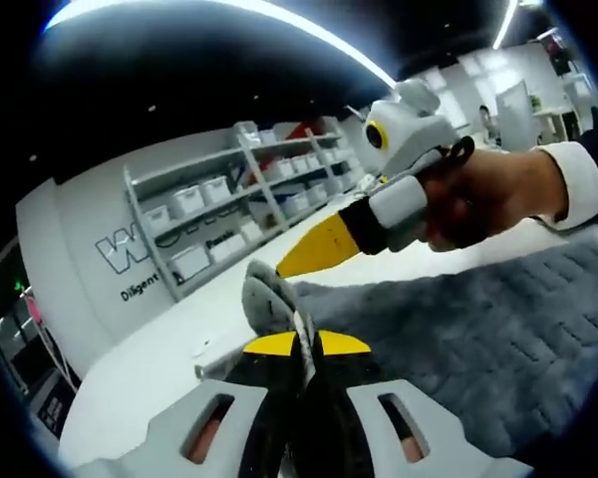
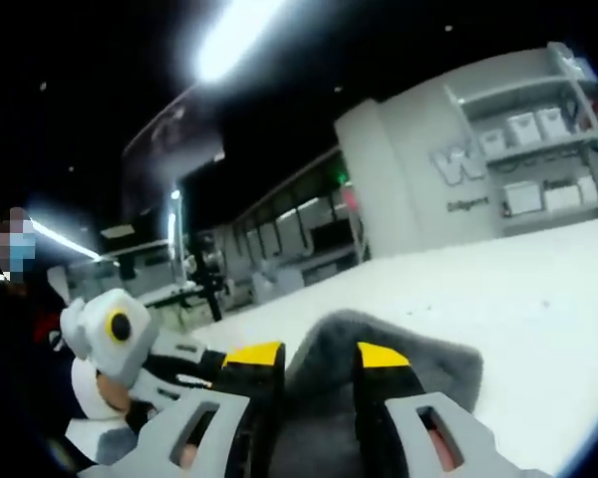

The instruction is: Open the folded towel by lifting each exposed corner and separating the folded layers until the towel lies flat within the target outline without major curled edges

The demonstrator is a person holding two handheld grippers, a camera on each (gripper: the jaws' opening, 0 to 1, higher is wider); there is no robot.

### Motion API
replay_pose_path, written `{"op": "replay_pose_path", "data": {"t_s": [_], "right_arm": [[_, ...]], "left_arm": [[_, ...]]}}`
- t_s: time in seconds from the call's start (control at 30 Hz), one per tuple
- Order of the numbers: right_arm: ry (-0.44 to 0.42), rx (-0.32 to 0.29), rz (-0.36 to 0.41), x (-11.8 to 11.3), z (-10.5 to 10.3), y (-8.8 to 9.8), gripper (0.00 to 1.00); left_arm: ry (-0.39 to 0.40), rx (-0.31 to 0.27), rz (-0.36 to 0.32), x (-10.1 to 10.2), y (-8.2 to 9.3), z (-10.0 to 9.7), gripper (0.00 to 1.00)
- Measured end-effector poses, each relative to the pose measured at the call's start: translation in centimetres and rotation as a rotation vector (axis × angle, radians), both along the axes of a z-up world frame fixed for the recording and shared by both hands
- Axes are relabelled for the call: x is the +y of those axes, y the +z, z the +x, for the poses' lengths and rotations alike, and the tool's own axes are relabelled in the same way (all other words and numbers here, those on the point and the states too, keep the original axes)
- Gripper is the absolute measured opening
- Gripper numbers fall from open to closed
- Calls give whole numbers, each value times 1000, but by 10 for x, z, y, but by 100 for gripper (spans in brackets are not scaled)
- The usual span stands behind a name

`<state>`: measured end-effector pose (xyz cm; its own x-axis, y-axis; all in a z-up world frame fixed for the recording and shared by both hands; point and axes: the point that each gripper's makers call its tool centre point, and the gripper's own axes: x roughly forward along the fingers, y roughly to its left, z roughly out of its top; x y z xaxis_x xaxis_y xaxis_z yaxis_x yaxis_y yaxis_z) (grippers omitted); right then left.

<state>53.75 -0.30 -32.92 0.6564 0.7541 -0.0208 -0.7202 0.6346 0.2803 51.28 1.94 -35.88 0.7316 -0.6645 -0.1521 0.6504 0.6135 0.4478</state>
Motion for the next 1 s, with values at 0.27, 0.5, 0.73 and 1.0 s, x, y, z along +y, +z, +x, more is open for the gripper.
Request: {"op": "replay_pose_path", "data": {"t_s": [0.27,0.5,0.73,1.0], "right_arm": [[2,43,16,4,-3,-4,27],[5,76,15,5,-1,-10,26],[-5,93,1,2,2,-16,22],[-14,109,-38,0,3,-24,14]], "left_arm": [[-19,-15,29,-7,-1,-6,6],[-39,-32,60,-14,-4,-12,6],[-58,-46,81,-19,-4,-16,7],[-75,-40,94,-22,-8,-17,9]]}}
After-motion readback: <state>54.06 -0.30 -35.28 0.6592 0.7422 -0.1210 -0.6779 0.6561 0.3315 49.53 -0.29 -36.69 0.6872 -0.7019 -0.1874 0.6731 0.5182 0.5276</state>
